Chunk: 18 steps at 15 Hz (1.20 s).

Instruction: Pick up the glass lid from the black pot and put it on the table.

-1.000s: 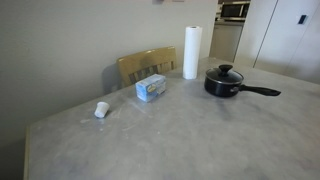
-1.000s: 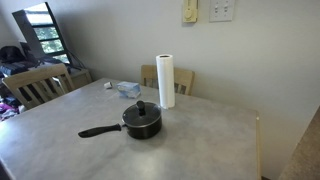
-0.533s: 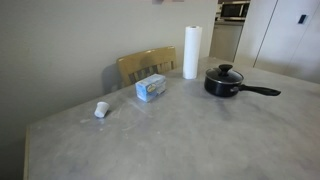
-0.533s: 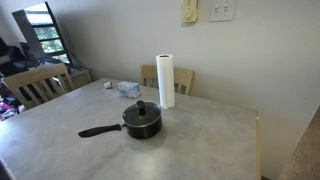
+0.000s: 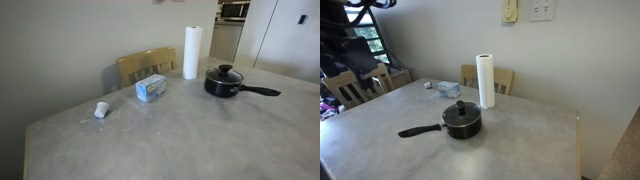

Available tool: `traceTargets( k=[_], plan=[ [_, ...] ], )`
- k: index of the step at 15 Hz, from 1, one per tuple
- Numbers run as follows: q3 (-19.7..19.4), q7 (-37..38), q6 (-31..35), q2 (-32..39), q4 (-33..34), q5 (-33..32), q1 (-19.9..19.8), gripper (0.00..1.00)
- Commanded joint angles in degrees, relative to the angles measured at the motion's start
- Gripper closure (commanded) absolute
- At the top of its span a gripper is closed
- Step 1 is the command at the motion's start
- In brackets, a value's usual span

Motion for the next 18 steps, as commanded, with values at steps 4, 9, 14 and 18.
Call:
traceTargets(
  k=[4,9,14,18],
  plan=[
    [-0.24,-18.72,0.29,7.78,3.01,-0.9,0.49,0.0],
    [2.6,-31.5,2.97,22.4,12.2,-1.06,0.84,0.0],
    [6.62,-30.83,8.99,24.62,12.95,0.27,-2.09,0.0],
    [7.12,-33.24,12.61,26.58,12.28,0.79,-2.81,0.0]
  ],
)
